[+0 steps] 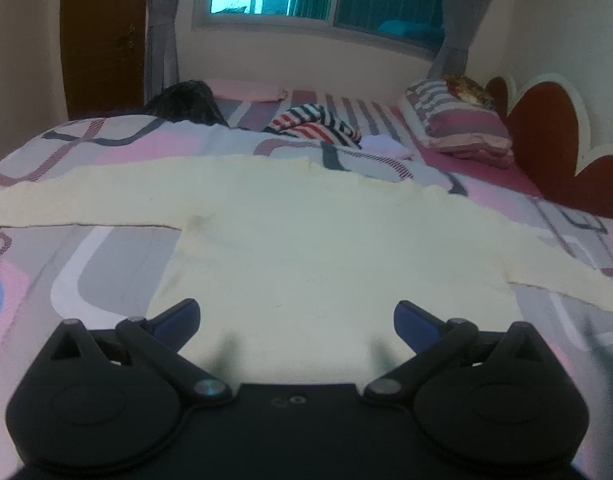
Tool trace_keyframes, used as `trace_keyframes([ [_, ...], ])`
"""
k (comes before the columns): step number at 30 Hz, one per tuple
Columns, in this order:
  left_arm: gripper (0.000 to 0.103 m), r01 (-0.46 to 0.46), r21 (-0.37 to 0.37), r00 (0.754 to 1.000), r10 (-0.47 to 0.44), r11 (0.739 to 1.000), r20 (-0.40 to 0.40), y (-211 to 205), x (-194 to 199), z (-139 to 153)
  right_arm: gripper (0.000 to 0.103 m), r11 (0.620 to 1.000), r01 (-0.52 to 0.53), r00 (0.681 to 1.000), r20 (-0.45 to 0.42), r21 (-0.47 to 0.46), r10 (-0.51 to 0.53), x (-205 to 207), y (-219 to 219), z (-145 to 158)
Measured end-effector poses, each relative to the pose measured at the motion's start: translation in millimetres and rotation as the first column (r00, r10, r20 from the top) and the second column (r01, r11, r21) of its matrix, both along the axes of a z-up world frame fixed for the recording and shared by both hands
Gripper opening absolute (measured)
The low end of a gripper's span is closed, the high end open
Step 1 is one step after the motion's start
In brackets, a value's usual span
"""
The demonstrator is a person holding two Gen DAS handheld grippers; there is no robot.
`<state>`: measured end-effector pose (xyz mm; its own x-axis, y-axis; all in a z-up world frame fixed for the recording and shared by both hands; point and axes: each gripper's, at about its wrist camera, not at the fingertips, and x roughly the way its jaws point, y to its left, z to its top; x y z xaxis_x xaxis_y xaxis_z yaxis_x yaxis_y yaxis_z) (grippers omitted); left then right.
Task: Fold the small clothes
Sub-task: 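Move both tools toward the sweater's sleeves, right tool reaching its sleeve cuff, then grasp the sleeve cuff with the right tool and fold it across the body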
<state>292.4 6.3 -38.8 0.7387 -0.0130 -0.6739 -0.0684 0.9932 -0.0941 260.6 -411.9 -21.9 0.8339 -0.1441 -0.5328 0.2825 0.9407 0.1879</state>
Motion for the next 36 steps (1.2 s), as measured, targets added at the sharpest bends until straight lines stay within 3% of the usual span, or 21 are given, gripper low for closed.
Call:
trace_keyframes([
  [7, 0.103, -0.068, -0.015, 0.998, 0.068, 0.998, -0.002, 19.0, 16.3, -7.8, 0.103, 0.997, 0.080, 0.995, 0.054, 0.005, -0.080, 22.1, -41.0, -14.4],
  [9, 0.103, -0.075, 0.029, 0.997, 0.075, 0.997, -0.002, 18.7, 19.5, -9.3, 0.103, 0.995, 0.101, 0.993, 0.060, 0.005, -0.101, 26.7, -51.4, -20.5],
  [10, 0.103, -0.070, 0.058, 0.998, 0.070, 0.996, 0.000, 17.6, 20.8, -10.6, 0.094, 0.994, 0.110, 0.992, 0.061, 0.006, -0.110, 29.0, -56.0, -23.8],
  [11, 0.103, -0.070, 0.081, 0.998, 0.070, 0.994, 0.003, 16.6, 21.4, -11.9, 0.079, 0.993, 0.122, 0.991, 0.056, 0.006, -0.122, 31.7, -61.6, -28.2],
  [12, 0.103, -0.074, 0.100, 0.997, 0.074, 0.992, 0.003, 16.1, 22.0, -13.3, 0.075, 0.991, 0.133, 0.990, 0.053, 0.010, -0.133, 34.4, -67.3, -31.8],
  [18, 0.103, -0.109, 0.115, 0.993, 0.112, 0.987, -0.023, 22.8, 24.2, -24.7, 0.073, 0.964, 0.231, 0.972, 0.020, 0.129, -0.235, 38.2, -111.4, -55.0],
  [22, 0.103, -0.108, 0.131, 0.993, 0.114, 0.986, -0.041, 25.0, 27.1, -30.5, 0.035, 0.928, 0.288, 0.956, -0.014, 0.237, -0.293, 41.0, -144.2, -70.6],
  [23, 0.103, -0.106, 0.134, 0.993, 0.113, 0.985, -0.043, 25.3, 27.9, -31.8, 0.031, 0.920, 0.296, 0.954, -0.025, 0.259, -0.300, 41.8, -150.8, -73.9],
  [36, 0.103, -0.092, 0.144, 0.991, 0.104, 0.985, -0.081, 17.2, 31.0, -50.4, 0.030, 0.816, 0.334, 0.932, -0.038, 0.471, -0.359, 23.2, -175.5, -91.2],
])
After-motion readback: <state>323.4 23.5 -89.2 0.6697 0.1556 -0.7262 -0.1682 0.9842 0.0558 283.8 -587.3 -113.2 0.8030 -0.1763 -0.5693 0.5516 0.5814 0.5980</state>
